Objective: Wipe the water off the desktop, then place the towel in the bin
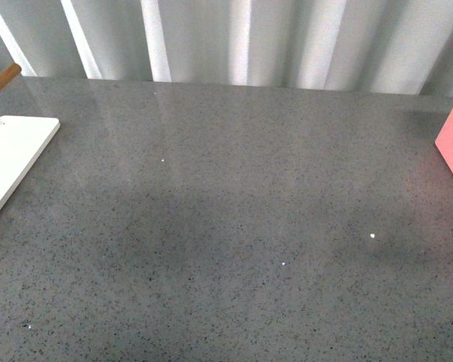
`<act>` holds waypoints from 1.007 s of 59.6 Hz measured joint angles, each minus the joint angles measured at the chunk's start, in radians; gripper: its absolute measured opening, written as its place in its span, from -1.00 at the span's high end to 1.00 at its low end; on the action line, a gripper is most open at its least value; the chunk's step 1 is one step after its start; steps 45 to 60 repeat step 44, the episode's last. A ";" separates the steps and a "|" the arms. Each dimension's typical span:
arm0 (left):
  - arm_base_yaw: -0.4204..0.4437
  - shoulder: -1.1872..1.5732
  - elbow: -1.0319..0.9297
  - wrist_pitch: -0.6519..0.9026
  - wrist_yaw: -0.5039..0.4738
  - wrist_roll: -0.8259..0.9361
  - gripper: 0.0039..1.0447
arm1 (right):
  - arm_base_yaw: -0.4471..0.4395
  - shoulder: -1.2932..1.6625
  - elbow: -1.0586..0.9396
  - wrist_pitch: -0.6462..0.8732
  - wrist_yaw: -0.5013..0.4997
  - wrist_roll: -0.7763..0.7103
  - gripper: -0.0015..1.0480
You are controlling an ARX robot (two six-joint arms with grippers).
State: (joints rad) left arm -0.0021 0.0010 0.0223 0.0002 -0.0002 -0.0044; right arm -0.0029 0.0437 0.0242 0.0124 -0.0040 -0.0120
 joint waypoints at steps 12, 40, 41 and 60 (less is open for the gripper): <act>0.000 0.000 0.000 0.000 0.000 0.000 -0.87 | 0.000 -0.039 0.000 -0.012 0.001 0.002 0.89; 0.000 0.000 0.000 0.000 0.000 0.000 -0.87 | 0.000 -0.039 0.000 -0.012 0.001 0.002 -0.86; 0.000 0.000 0.000 0.000 0.000 0.000 -0.87 | 0.000 -0.039 0.000 -0.012 0.001 0.002 -0.85; 0.000 0.000 0.000 0.000 0.000 0.000 -0.87 | 0.000 -0.039 0.000 -0.012 0.000 0.002 -0.86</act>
